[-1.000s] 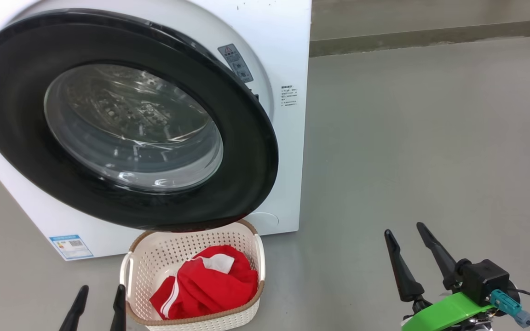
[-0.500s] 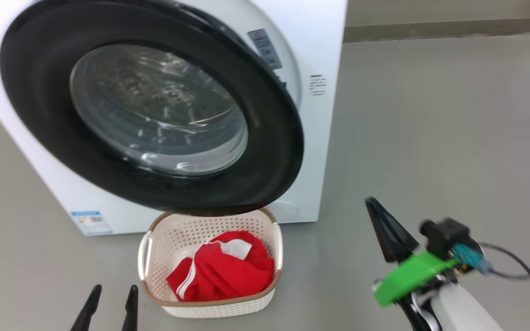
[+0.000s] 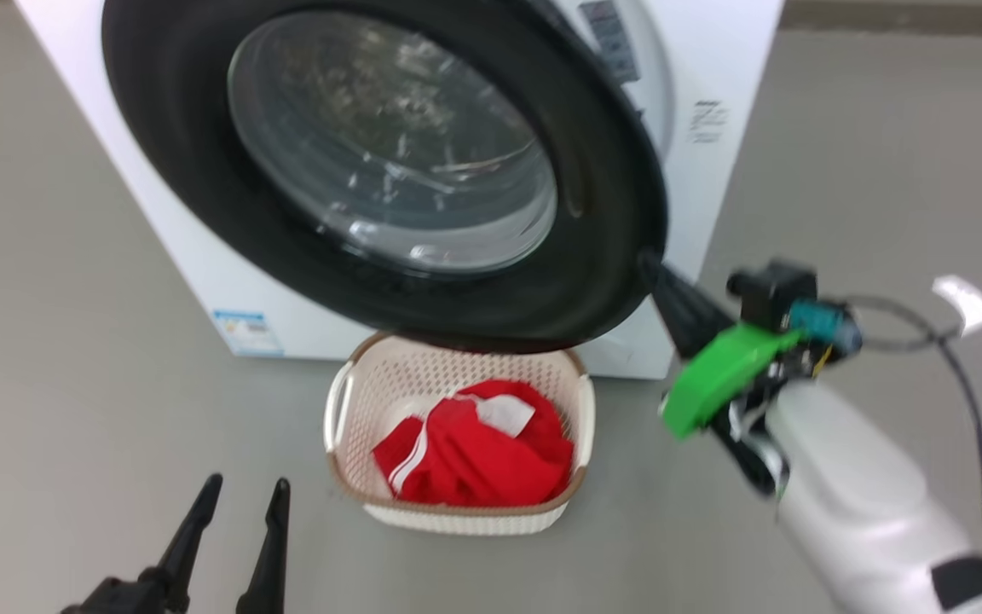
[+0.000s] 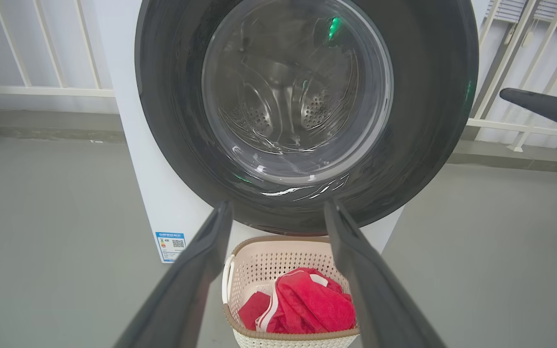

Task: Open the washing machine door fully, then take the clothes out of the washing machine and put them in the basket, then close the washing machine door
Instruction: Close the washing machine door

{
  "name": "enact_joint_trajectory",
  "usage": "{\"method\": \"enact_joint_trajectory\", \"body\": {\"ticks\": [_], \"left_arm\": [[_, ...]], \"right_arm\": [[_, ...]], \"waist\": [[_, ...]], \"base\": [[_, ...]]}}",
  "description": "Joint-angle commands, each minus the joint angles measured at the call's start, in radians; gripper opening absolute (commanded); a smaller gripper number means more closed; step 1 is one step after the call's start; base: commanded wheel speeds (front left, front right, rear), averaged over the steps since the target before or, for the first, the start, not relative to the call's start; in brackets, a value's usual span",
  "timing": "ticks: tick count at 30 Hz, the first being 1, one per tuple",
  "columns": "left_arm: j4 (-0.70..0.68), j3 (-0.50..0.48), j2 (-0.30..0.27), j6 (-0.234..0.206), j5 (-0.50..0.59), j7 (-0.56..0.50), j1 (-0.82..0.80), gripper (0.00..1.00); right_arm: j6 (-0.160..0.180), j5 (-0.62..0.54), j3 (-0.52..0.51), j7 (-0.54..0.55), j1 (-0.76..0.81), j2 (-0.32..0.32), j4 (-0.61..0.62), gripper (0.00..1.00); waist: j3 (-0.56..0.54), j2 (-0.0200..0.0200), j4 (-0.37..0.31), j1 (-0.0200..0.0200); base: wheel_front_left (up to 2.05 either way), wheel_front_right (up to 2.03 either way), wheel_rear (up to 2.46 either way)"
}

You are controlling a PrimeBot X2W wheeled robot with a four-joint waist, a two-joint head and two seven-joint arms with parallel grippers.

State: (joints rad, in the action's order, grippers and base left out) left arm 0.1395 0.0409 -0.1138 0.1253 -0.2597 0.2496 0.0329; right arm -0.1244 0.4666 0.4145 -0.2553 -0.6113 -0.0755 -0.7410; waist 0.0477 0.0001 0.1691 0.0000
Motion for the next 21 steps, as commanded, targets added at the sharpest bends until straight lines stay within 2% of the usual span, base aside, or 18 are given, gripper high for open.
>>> {"method": "enact_joint_trajectory", "body": {"ticks": [1,8,21], "left_arm": [[-0.024,-0.023,-0.013,0.005,-0.007,0.012,-0.056,1.0],[-0.016,0.01,-0.004,0.005,-0.017,0.012,-0.109,1.0],[-0.009,0.067,0.007,0.005,-0.033,0.012,-0.189,1.0]], "right_arm": [[-0.006,0.018,0.03,-0.006,-0.08,-0.004,-0.008,0.0],[-0.006,0.034,0.034,-0.006,-0.239,-0.041,-0.072,0.0],[-0.006,0.049,0.005,-0.006,-0.391,-0.083,-0.131,0.0]], "waist": [[0.073,-0.0001,0.066,0.0],[0.153,-0.0001,0.116,0.0],[0.253,-0.0001,0.164,0.0]], "base": [[0.0,0.0,0.0],[0.0,0.0,0.0],[0.0,0.0,0.0]]}}
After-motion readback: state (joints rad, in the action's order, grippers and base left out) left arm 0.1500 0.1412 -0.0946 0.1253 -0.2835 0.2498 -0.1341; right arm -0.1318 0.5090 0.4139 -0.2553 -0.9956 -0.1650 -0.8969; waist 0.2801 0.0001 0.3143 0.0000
